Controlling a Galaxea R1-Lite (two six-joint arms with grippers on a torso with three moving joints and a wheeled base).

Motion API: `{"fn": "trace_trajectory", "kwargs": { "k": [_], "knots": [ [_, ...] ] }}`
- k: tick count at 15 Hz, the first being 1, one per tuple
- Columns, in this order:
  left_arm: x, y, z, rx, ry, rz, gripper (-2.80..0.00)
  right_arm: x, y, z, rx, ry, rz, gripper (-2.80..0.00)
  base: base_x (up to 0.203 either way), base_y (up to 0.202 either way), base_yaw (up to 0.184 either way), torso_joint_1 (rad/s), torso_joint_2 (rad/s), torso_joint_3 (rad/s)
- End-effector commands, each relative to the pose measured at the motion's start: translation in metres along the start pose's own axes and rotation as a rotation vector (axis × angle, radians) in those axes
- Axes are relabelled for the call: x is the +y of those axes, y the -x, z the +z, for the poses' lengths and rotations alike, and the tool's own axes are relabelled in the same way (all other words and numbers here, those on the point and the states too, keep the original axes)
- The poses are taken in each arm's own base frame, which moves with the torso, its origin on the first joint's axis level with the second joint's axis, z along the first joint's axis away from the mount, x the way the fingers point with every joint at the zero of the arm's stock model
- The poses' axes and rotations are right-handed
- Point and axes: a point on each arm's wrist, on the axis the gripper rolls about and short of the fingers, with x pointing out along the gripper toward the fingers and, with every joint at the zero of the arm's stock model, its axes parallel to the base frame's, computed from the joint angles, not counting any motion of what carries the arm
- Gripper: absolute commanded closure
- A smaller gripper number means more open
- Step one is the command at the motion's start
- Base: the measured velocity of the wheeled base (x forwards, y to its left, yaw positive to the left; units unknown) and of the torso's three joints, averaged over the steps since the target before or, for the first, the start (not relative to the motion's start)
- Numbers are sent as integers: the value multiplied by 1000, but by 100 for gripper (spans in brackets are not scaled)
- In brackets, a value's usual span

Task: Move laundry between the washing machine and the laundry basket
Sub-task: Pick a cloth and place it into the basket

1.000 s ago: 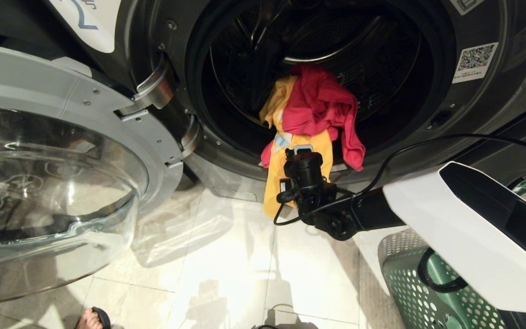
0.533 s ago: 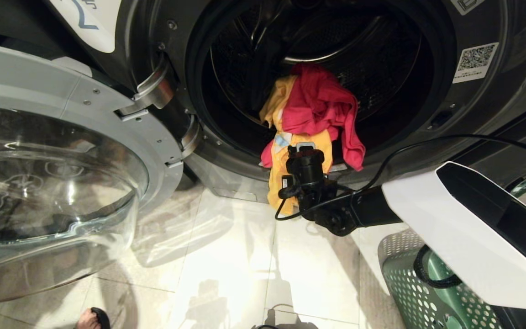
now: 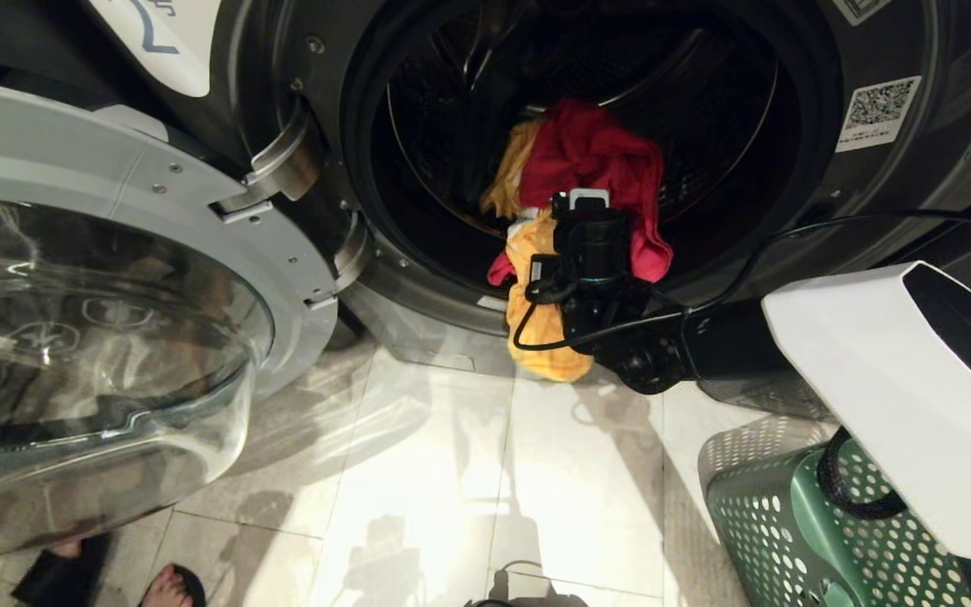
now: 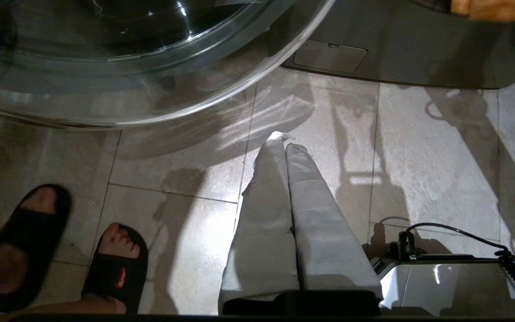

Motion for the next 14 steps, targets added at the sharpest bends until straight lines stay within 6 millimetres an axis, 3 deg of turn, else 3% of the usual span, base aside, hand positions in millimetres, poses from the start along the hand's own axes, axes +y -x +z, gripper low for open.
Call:
{"fn": "trace_trajectory", "kwargs": {
  "k": [1,3,8,9,14],
  "knots": [
    [0,0,0,0,0,-1,0,7,-8,8,-112,-6,0,0,0,0,0,0,0,0],
    [0,0,0,0,0,-1,0,10,-16,3,-177,17,-8,0,0,0,0,0,0,0],
    [0,0,0,1,0,-1,0,1,-22,20,-424,-17,-53,0,0,0,0,0,0,0],
    [0,0,0,0,0,-1,0,-2,-21,23,-468,-23,-62,-280,0,0,0,0,0,0],
    [0,0,0,1,0,-1,0,-6,-21,23,-533,18,-71,-280,0,0,0,0,0,0]
  ]
}}
